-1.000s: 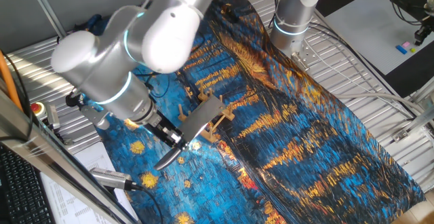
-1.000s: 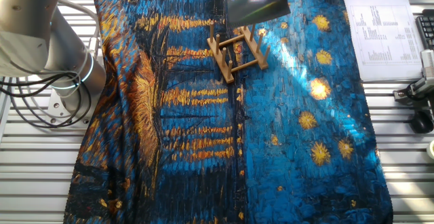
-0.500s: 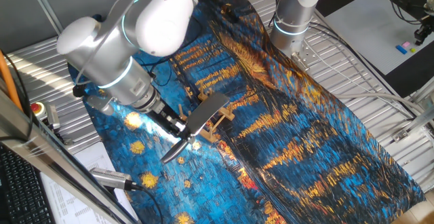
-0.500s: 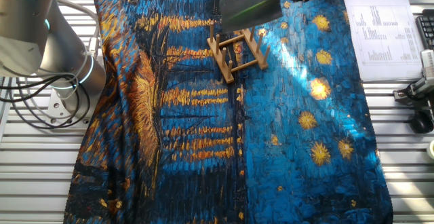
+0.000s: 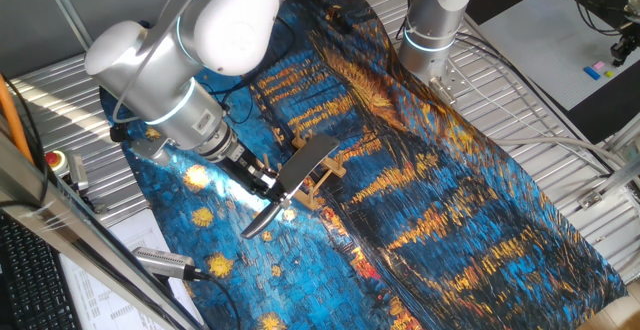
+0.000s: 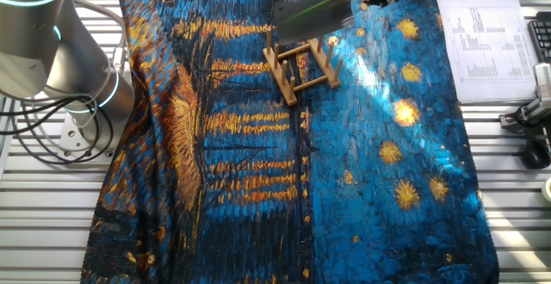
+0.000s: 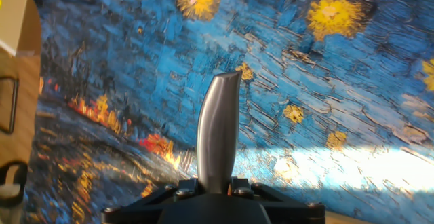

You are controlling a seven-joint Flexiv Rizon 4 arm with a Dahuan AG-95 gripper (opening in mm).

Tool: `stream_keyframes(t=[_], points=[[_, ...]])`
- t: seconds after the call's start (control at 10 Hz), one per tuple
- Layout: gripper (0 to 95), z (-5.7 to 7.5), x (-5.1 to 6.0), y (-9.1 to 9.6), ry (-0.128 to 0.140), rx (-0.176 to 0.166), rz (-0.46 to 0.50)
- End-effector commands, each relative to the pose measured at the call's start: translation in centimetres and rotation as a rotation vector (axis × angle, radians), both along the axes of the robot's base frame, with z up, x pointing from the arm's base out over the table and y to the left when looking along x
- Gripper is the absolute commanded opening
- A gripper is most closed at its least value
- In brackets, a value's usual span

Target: Put the knife on the knife rack

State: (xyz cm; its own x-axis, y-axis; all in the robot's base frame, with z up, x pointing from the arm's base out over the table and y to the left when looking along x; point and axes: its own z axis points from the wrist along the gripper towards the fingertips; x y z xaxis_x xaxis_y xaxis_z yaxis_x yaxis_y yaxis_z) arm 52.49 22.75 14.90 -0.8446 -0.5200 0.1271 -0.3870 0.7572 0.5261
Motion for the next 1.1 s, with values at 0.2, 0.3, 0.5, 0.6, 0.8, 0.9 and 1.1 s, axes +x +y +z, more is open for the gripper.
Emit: stream_keyframes(t=[0.2, 0.3, 0.5, 0.6, 0.8, 0.9, 1.1], points=[[0.0, -0.24, -0.39, -0.27, -0.005, 0.013, 0.038], [0.0, -0.26, -0.42, -0.29, 0.001, 0.015, 0.043], [0.0, -0.35, -0.52, -0.37, 0.006, 0.023, 0.055], [0.0, -0.41, -0.65, -0.44, 0.008, 0.031, 0.052], [0.0, -0.55, -0.85, -0.56, 0.018, 0.046, 0.028], [0.0, -0.59, -0.88, -0.58, 0.019, 0.045, 0.028], [0.0, -0.78, -1.04, -0.70, 0.019, 0.050, 0.037]])
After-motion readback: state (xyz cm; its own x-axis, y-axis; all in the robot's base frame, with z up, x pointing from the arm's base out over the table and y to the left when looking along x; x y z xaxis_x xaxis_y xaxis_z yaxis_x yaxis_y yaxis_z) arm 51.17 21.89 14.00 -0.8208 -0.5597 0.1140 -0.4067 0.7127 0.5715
